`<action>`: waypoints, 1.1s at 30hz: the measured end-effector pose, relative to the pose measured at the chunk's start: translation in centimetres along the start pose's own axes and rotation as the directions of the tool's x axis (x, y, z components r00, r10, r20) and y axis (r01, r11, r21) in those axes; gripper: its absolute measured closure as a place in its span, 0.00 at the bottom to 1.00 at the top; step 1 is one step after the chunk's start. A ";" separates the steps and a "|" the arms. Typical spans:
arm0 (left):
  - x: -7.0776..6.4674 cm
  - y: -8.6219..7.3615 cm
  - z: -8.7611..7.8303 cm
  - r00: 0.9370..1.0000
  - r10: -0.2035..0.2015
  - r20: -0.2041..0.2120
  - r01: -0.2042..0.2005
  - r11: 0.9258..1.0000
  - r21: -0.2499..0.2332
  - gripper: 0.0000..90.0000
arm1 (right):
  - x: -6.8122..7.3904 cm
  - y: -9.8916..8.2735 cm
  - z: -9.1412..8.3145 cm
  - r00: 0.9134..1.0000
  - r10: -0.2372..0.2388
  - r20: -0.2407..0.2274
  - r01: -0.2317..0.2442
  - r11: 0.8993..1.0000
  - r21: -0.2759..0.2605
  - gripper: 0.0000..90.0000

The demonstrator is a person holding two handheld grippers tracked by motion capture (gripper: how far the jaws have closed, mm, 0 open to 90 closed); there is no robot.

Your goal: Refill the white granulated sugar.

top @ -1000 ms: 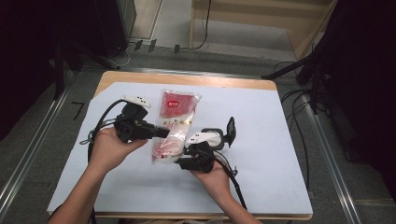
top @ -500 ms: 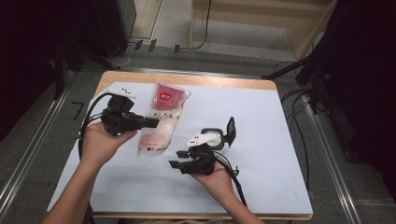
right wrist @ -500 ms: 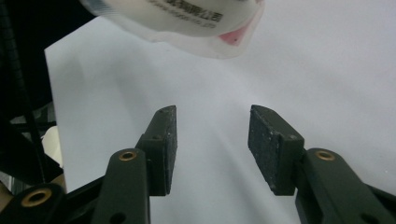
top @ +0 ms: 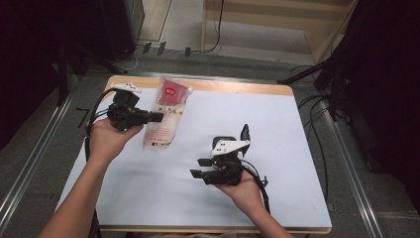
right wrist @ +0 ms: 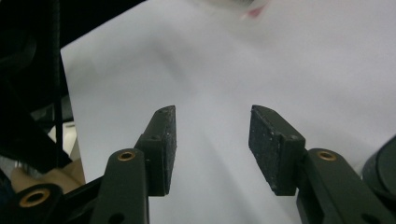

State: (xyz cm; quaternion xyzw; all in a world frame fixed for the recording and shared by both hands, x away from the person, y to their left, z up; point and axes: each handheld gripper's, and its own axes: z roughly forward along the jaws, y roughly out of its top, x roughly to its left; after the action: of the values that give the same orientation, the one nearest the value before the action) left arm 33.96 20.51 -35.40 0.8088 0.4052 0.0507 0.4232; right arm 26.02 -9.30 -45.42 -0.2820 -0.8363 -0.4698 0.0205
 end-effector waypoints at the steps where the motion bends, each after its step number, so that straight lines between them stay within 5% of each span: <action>1: 0.5 0.1 0.3 1.000 0.002 0.006 -0.002 1.000 -0.007 1.00 | 0.0 -0.1 -0.1 1.000 -0.008 -0.002 0.008 1.000 0.008 0.58; 8: 2.7 0.7 3.5 1.000 0.004 -0.025 -0.004 1.000 -0.003 1.00 | 0.0 -1.0 -0.9 1.000 0.003 -0.011 -0.003 1.000 0.003 0.58; 13: 3.6 0.0 5.4 1.000 0.017 -0.005 -0.017 1.000 -0.010 1.00 | -0.3 -1.4 -1.3 1.000 0.018 -0.009 -0.018 1.000 0.024 0.57; 15: 3.6 -0.2 5.9 1.000 0.022 -0.013 -0.022 0.999 0.024 1.00 | -0.3 -1.5 -1.4 1.000 0.004 -0.006 -0.004 1.000 0.027 0.57; 23: 4.1 -1.5 5.6 1.000 0.025 0.008 -0.024 0.999 -0.035 1.00 | -0.2 -1.7 -1.8 1.000 -0.010 -0.003 0.010 1.000 0.023 0.57; 33: 3.7 -3.0 4.2 1.000 0.016 0.007 -0.016 0.999 -0.033 0.98 | -0.1 -1.7 -1.9 1.000 -0.015 0.008 0.015 0.999 0.028 0.57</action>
State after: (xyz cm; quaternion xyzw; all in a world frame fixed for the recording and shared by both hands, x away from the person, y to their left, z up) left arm 36.39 21.34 -41.29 0.8051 0.3962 0.0578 0.4376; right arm 24.86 -11.54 -45.74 -0.2772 -0.8450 -0.4570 0.0178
